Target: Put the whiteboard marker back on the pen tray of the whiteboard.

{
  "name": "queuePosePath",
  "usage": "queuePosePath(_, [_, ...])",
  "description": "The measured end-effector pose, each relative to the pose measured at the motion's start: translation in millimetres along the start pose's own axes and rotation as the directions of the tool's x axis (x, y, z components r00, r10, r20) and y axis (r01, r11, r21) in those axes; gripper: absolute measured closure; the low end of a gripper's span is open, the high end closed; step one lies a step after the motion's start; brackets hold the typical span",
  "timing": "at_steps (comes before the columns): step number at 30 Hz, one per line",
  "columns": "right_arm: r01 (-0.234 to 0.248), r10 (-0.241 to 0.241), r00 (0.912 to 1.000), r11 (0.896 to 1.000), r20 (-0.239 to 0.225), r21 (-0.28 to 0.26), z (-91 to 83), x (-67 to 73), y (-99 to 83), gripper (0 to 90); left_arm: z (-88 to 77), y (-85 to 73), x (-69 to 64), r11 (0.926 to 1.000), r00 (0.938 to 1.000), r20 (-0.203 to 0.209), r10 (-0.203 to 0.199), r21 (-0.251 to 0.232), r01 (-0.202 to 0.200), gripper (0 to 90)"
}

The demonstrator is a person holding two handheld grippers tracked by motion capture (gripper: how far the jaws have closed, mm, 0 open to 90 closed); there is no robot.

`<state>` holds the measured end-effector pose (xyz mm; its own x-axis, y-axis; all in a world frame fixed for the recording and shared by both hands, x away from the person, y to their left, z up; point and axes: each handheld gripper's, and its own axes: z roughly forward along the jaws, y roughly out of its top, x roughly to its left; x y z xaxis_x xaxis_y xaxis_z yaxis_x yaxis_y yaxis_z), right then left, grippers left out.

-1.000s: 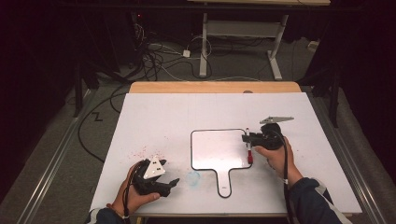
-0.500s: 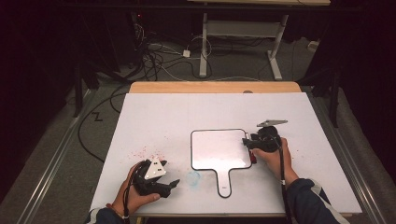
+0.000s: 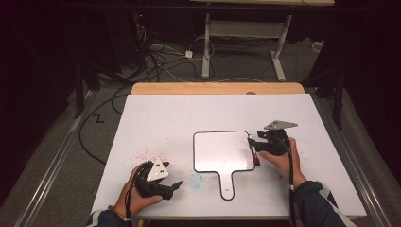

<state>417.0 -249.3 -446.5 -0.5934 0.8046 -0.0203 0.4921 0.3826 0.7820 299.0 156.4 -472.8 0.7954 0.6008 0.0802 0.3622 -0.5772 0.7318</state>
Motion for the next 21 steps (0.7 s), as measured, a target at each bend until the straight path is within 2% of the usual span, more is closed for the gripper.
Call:
queuePosePath(2, [0.041,-0.041,0.9991,0.998,0.013,-0.037,-10.7,3.1,1.0,42.7,0.6,0.6,0.6,1.0,1.0,-0.001,-0.001,-0.001,0.001,19.5])
queuePosePath(5, [0.103,-0.1,0.9945,0.99,0.029,-0.101,-26.7,6.3,0.3,39.4,0.7,1.3,1.8,1.0,1.0,-0.005,-0.006,-0.006,0.006,19.5])
queuePosePath(7, [0.151,-0.147,0.9883,0.981,0.041,-0.121,-36.9,8.1,-1.4,37.9,0.4,1.6,2.6,0.9999,0.9998,-0.015,-0.009,-0.009,0.008,19.5])
queuePosePath(9, [0.188,-0.181,0.9815,0.972,0.064,-0.143,-47.7,10.2,-5.9,36.3,-0.1,1.8,3.5,0.9998,0.9997,-0.021,-0.016,-0.014,0.016,19.5])
queuePosePath(11, [0.217,-0.209,0.9756,0.963,0.068,-0.161,-58.8,11.9,-12.6,35.0,-0.5,1.7,3.7,0.9997,0.9993,-0.034,-0.019,-0.015,0.018,19.5])
queuePosePath(13, [0.225,-0.213,0.9734,0.958,0.084,-0.177,-69.5,13.9,-20.9,32.5,-1.0,1.4,4.2,0.9996,0.9989,-0.04,-0.024,-0.015,0.024,19.5])
queuePosePath(15, [0.224,-0.216,0.9745,0.955,0.06,-0.194,-78.9,15.8,-29.7,30.9,-1.6,1.7,4.3,0.9995,0.9982,-0.053,-0.027,-0.015,0.026,19.5])
queuePosePath(17, [0.249,-0.237,0.968,0.949,0.082,-0.194,-87.3,19.7,-38.2,29.5,-2.6,2.3,3.9,0.9996,0.9975,-0.066,-0.025,-0.017,0.024,19.5])
queuePosePath(18, [0.246,-0.236,0.969,0.947,0.074,-0.205,-90.8,21.4,-43.2,29.0,-3.1,2.2,3.3,0.9994,0.9972,-0.069,-0.027,-0.023,0.025,19.5])
queuePosePath(21, [0.243,-0.231,0.9696,0.95,0.081,-0.197,-96.8,29.0,-57.2,28.2,-4.3,-0.1,2.2,0.9997,0.9971,-0.073,-0.02,-0.016,0.018,19.5])
